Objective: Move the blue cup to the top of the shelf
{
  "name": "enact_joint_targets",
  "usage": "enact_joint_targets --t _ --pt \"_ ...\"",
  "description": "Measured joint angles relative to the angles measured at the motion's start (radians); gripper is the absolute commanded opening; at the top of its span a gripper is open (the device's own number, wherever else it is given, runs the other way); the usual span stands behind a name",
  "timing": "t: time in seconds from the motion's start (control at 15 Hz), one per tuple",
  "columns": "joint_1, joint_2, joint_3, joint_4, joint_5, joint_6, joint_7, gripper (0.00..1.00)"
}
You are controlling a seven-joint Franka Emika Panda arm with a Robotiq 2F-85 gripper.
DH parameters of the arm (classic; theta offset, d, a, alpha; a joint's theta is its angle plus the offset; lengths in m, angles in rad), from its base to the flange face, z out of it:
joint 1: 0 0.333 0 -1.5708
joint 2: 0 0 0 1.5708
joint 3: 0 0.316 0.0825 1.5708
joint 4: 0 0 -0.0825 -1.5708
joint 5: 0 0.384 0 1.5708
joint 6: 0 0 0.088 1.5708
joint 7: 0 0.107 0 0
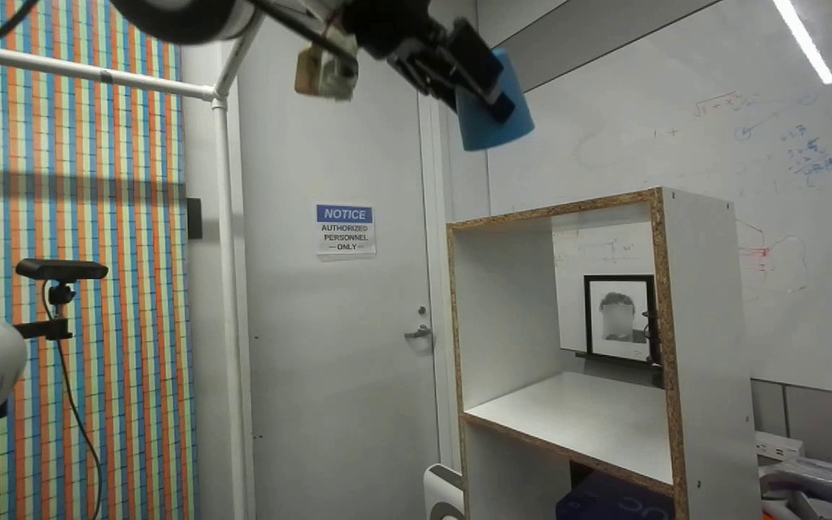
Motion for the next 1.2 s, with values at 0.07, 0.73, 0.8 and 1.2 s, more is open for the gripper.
enact_joint_targets --t 0.07,0.73,0.8,1.2 --pt "0.000 0.002 -0.016 0.057 -0.006 -0.047 0.027 0.50" --pt "0.065 0.396 -0.073 0.458 0.030 -0.249 0.182 0.50" --pt "0.076 0.449 -0.064 0.477 0.051 -0.242 0.188 0.50" --pt "0.088 0.685 0.080 0.569 0.070 -0.200 0.289 0.96"
